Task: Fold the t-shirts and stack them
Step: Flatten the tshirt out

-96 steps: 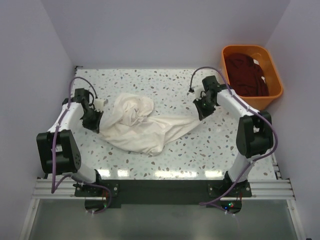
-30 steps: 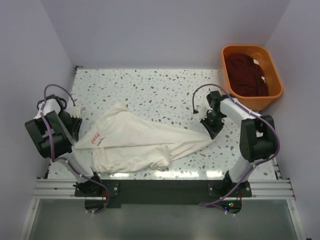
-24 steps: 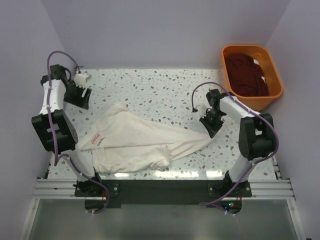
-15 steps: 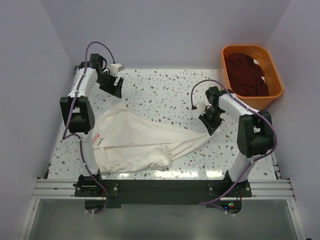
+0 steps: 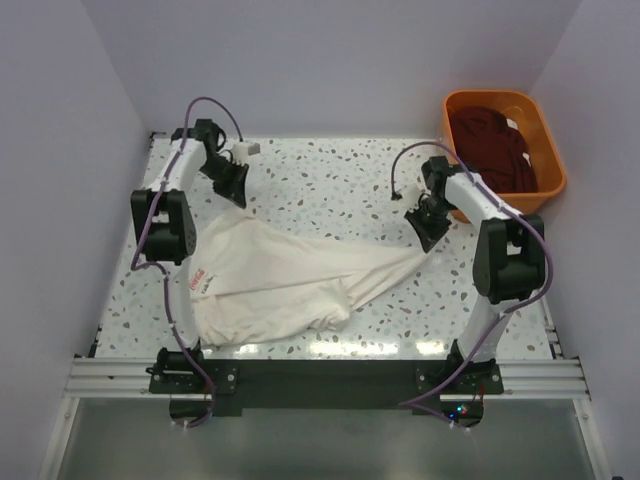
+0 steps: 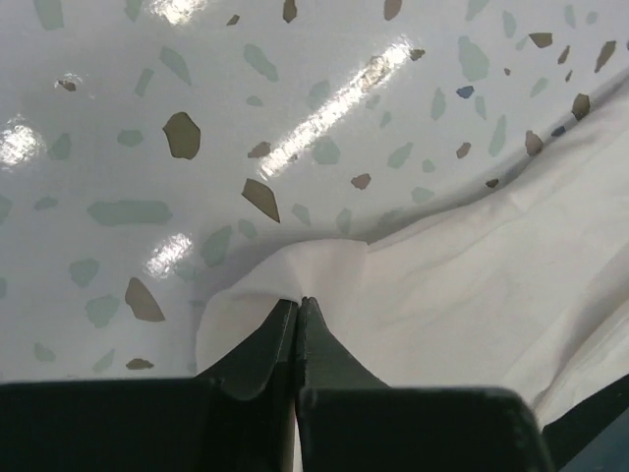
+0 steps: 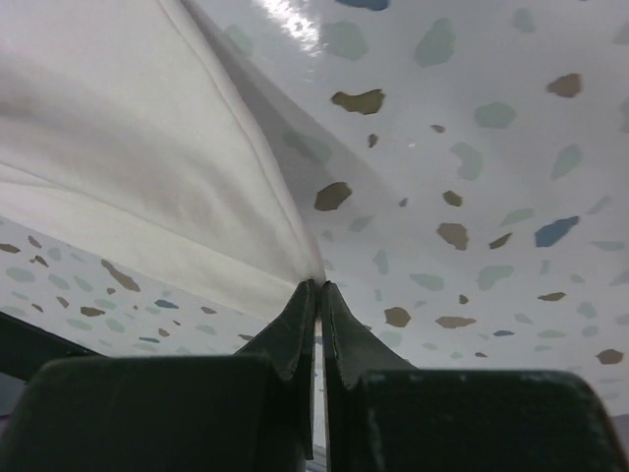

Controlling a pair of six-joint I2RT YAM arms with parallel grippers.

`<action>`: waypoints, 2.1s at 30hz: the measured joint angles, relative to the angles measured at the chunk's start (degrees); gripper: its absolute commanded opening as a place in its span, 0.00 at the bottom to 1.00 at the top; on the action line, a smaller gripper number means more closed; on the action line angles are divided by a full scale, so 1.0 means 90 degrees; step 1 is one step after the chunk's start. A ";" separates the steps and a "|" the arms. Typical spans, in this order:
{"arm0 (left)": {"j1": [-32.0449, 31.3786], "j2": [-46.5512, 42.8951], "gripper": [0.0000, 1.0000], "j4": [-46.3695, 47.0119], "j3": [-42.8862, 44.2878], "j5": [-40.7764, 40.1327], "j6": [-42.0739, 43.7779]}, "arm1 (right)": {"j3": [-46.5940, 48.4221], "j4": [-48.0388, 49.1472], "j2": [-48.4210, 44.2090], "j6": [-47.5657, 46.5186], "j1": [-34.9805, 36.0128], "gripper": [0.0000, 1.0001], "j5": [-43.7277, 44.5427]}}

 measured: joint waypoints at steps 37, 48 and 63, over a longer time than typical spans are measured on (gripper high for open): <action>0.1914 -0.2489 0.59 -0.0017 -0.3781 0.0435 0.1780 | -0.1588 -0.0435 -0.0753 -0.1117 0.0624 0.00 -0.0340; 0.1797 -0.2040 0.61 0.0024 -0.3784 0.0430 0.0726 | -0.1588 -0.0406 -0.0753 -0.1115 0.0624 0.00 -0.0340; 0.1778 -0.1532 0.47 0.0245 -0.3660 0.1003 -0.0061 | -0.1447 -0.0415 -0.0753 -0.1110 0.0600 0.00 -0.0338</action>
